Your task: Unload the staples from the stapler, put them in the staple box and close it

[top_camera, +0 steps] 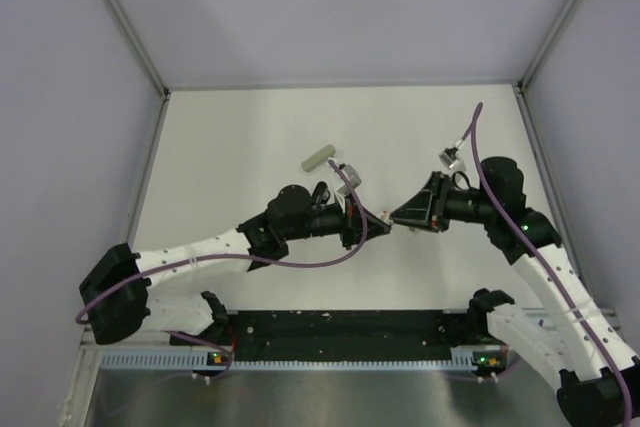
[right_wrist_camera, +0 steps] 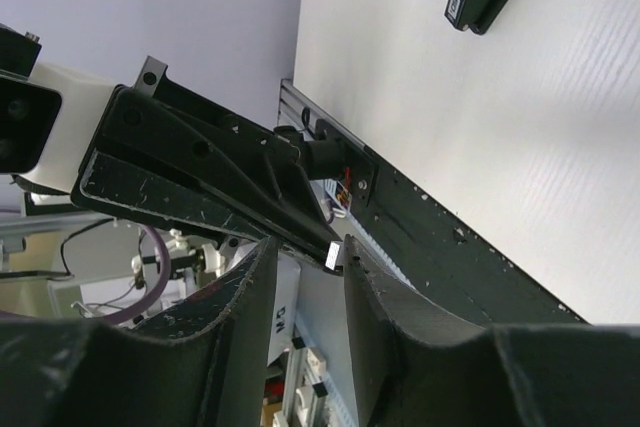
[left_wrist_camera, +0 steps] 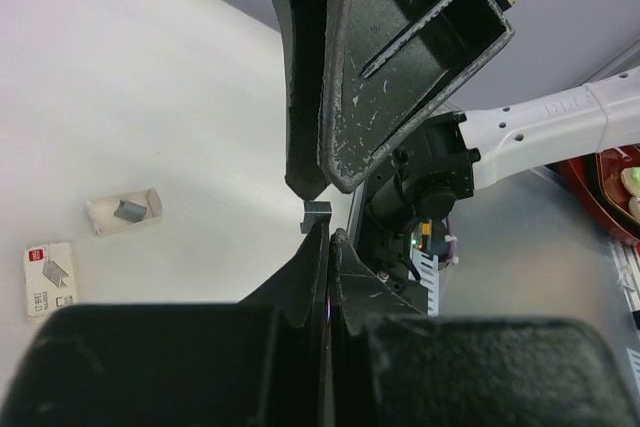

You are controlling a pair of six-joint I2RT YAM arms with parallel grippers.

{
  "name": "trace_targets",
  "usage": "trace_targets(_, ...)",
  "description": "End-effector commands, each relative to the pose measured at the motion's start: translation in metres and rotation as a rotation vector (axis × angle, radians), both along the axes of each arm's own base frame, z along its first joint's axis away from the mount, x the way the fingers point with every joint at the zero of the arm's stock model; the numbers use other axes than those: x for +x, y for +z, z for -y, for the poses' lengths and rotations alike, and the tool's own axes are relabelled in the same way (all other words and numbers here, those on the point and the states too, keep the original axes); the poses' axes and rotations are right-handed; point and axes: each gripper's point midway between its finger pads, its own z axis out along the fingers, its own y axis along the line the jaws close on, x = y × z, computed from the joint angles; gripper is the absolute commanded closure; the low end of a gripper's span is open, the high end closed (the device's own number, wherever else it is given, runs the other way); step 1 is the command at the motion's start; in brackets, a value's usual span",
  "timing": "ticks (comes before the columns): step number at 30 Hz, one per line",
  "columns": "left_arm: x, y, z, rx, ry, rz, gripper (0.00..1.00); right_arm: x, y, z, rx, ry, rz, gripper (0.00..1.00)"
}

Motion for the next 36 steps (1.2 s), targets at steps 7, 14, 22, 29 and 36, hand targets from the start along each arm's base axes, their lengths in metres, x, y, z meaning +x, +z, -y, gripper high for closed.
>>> trace_targets(7, -0.005, 0.029, 0.0, -0.084, -0.017, 0.075, 1.0, 0.001, 0.008, -0.002, 0.04, 0.018, 0.033, 0.68)
trace_targets(14, -0.004, 0.032, -0.001, -0.084, -0.012, 0.084, 1.0, 0.001, 0.008, -0.002, 0.038, 0.014, 0.035, 0.69)
trace_targets(22, -0.002, 0.03, 0.001, -0.062, -0.005, 0.089, 1.0, 0.002, 0.005, -0.001, 0.029, 0.014, 0.035, 0.69)
trace_targets(29, 0.0, 0.032, 0.0, -0.058, 0.004, 0.101, 1.0, 0.001, 0.002, -0.001, 0.026, 0.017, 0.03, 0.7)
trace_targets(36, 0.0, 0.034, -0.001, -0.053, 0.009, 0.111, 1.0, 0.002, -0.001, 0.0, 0.013, 0.013, 0.03, 0.7)
